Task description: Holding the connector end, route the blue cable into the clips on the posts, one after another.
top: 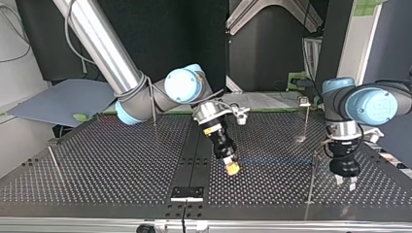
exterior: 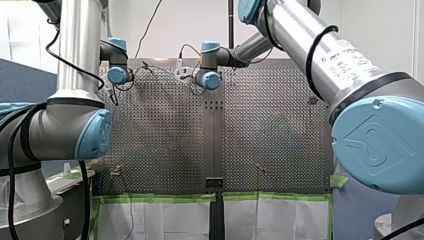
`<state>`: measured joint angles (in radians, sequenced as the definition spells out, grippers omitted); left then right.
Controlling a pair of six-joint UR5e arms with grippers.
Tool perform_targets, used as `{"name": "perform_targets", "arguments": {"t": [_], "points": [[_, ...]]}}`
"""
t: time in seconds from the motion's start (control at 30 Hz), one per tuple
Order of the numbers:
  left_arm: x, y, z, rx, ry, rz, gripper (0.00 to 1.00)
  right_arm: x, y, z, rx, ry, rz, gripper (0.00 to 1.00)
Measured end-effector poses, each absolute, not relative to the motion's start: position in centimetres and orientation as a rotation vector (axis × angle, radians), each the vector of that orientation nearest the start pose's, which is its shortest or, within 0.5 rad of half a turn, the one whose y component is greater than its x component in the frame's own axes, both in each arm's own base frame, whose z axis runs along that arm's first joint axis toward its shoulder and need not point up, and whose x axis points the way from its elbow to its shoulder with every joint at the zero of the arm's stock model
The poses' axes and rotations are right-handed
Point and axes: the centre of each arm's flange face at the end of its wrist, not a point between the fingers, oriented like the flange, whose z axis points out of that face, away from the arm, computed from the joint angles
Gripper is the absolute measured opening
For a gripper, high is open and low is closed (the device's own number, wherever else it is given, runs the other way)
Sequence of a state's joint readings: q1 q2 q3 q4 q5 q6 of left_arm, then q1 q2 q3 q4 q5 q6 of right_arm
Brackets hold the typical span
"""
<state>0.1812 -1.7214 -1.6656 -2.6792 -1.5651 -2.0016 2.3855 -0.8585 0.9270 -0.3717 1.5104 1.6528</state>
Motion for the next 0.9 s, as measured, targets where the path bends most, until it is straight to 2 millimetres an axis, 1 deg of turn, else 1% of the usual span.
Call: {"name": "perform_targets", "arguments": {"t": [0.03,0.3,0.5,0.6,0.8,0.9], "points": [[57.7,-3.0,41.1,-0.407,1.3,-0.211,0.98,67.3,-44.4,39.2,1.498,-0.595,2.086,0.0],[57.0,-3.3,40.8,-0.427,1.35,-0.162,0.98,67.4,-44.4,39.7,1.486,-0.593,2.091,0.0],[55.9,-3.7,40.8,-0.447,1.388,-0.111,0.98,67.3,-44.4,39.8,1.481,-0.6,2.088,0.0],[55.0,-4.0,40.9,-0.454,1.406,-0.121,0.98,67.4,-44.4,39.8,1.48,-0.602,2.089,0.0],[52.6,-4.6,40.6,-0.47,1.455,-0.183,0.98,67.4,-44.3,39.8,1.481,-0.605,2.093,0.0],[51.3,-5.2,40.4,-0.472,1.483,-0.22,0.98,67.4,-44.2,39.8,1.483,-0.607,2.092,0.0]]}}
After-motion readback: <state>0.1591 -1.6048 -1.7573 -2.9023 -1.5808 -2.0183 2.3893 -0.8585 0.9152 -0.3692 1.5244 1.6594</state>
